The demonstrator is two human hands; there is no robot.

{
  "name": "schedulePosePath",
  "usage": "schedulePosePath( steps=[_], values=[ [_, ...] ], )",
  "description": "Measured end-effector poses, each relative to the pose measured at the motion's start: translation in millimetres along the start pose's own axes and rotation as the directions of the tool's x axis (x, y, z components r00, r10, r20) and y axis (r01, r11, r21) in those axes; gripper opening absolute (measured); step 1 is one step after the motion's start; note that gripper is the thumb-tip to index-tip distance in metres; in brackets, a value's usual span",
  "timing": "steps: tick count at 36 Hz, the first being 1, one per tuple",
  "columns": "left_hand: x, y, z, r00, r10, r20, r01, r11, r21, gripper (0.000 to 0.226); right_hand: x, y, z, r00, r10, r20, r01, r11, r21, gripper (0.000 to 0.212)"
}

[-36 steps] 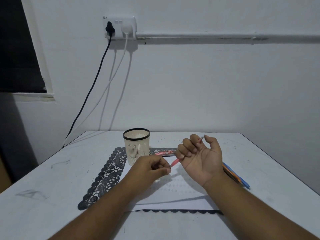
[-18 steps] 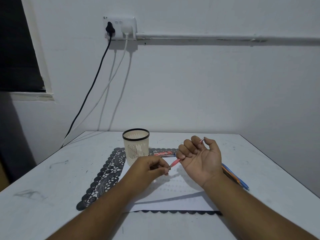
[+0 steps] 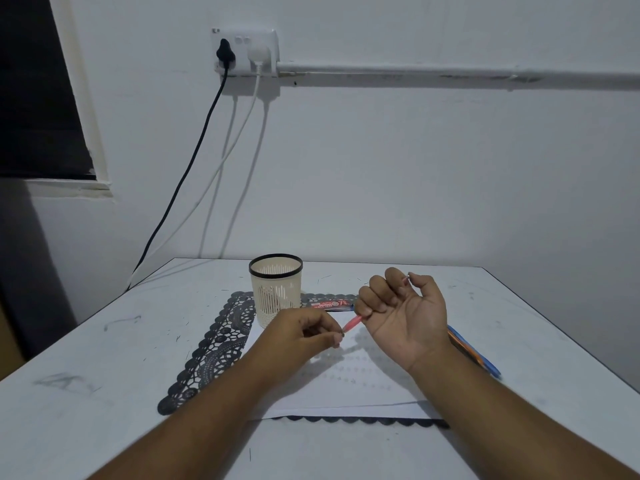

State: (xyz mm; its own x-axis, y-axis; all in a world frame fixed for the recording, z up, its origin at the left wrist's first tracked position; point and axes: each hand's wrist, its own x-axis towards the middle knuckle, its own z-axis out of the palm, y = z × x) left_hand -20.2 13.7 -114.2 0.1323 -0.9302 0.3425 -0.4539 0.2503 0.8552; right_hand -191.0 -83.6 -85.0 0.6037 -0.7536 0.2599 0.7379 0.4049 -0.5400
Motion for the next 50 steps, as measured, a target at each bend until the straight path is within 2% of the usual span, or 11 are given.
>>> schedulePosePath(
  steps=[13,17,22,26,28,31,34,38,43,46,50],
  values=[
    [1.4,-1.6,0.0,1.0,0.017,-0.013,-0.017,0.998,0.055,0.018,-0.4,-0.5,0.6,0.999,0.044,-0.016,-0.043,0.998,0.05,0.035],
    [2.5,-5.3,-0.7,0.998,0.045,-0.036,-0.043,0.998,0.047,0.017,1.1,-1.4,1.6,0.998,0.044,-0.043,-0.043,0.999,0.031,0.029],
    [3.0,-2.5,-4.1,0.992,0.06,-0.112,-0.061,0.998,-0.003,0.013,3.1,1.5,2.1,0.991,0.095,-0.098,-0.104,0.991,-0.087,0.02],
    [1.9,-0.8,-9.0,0.988,0.075,-0.135,-0.073,0.997,0.017,0.012,-0.3,11.4,-2.5,0.985,0.133,-0.108,-0.168,0.864,-0.475,0.034],
    [2.2,-2.8,-14.0,0.988,0.059,-0.142,-0.052,0.997,0.056,0.012,0.2,15.1,-4.1,0.981,0.166,-0.105,-0.196,0.825,-0.53,0.037],
    [2.1,-8.1,-25.0,0.996,-0.01,-0.087,0.024,0.988,0.155,0.018,2.5,14.1,-5.4,0.979,0.178,-0.101,-0.204,0.867,-0.455,0.034],
    [-3.5,-16.1,-36.8,0.997,-0.059,-0.048,0.072,0.93,0.361,0.017,1.5,12.1,-8.2,0.984,0.141,-0.112,-0.177,0.88,-0.441,0.019],
    [-21.8,-25.1,-50.1,0.999,-0.001,0.047,-0.028,0.78,0.625,0.011,-7.7,21.0,-8.4,0.981,0.143,-0.129,-0.193,0.722,-0.665,0.018],
    [-28.0,-41.0,-54.5,0.998,0.022,0.055,-0.055,0.683,0.728,0.03,-28.8,42.1,-2.2,0.944,0.33,-0.017,-0.204,0.539,-0.817,0.022],
    [-24.8,-42.5,-52.3,0.994,-0.017,0.109,-0.074,0.635,0.769,0.039,-34.1,48.0,-1.7,0.936,0.352,0.009,-0.141,0.396,-0.907,0.018],
    [-24.8,-42.4,-48.8,0.991,-0.013,0.136,-0.101,0.596,0.797,0.046,-29.4,54.3,1.4,0.952,0.305,0.002,-0.122,0.387,-0.914,0.01]
  ],
)
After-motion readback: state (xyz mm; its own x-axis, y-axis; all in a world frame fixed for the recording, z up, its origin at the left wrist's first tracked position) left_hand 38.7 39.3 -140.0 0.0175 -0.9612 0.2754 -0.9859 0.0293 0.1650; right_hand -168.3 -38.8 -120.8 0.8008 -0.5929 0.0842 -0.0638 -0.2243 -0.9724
